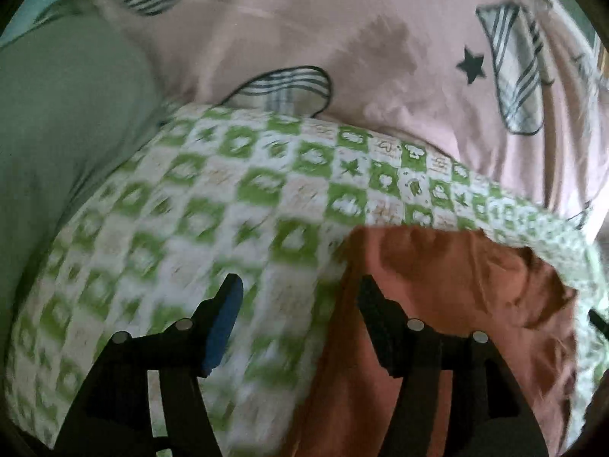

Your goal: Fold small clothes

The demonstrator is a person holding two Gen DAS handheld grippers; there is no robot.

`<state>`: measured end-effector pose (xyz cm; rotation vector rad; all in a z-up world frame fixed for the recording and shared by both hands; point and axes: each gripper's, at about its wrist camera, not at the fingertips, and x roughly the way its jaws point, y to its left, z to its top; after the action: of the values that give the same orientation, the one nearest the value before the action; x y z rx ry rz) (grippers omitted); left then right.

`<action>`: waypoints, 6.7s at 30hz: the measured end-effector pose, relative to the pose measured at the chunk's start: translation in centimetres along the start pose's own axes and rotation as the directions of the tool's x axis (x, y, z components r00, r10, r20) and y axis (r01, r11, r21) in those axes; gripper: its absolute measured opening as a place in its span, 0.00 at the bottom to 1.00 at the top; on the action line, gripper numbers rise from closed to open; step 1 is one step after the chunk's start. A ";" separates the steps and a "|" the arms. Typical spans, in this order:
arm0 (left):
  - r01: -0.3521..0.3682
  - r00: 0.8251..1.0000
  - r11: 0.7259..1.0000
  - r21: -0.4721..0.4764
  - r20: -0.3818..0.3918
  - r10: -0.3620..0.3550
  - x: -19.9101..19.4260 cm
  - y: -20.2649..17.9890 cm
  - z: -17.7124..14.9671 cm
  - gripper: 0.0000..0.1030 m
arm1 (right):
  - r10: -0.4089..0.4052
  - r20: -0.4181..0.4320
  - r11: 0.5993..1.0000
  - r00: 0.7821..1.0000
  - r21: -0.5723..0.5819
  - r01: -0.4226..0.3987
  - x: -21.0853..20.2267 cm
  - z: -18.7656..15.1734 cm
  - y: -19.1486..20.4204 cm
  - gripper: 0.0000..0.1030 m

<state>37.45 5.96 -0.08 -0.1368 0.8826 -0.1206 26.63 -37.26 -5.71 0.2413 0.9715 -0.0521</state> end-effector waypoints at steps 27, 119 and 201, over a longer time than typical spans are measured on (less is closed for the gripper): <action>0.192 0.972 0.965 -0.181 -0.102 -0.213 -24.1 12.1 -30.1 0.78 | 0.095 -0.070 0.979 0.993 0.188 -0.081 -17.3 -24.4 0.1 0.74; 0.343 0.936 0.939 -0.018 -0.077 -0.344 -1.9 -3.6 -9.6 0.41 | 0.245 0.163 0.922 0.956 0.267 -0.281 -3.6 -6.0 -5.0 0.19; 0.319 0.947 0.843 -0.433 0.102 -0.306 -4.4 -0.7 -15.9 0.08 | 0.243 0.057 0.926 0.968 0.284 -0.249 -6.5 -13.4 2.3 0.49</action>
<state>22.31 4.86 -6.55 -0.7156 0.8415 -0.2196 12.43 -32.44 -7.25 0.6306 0.9042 0.0342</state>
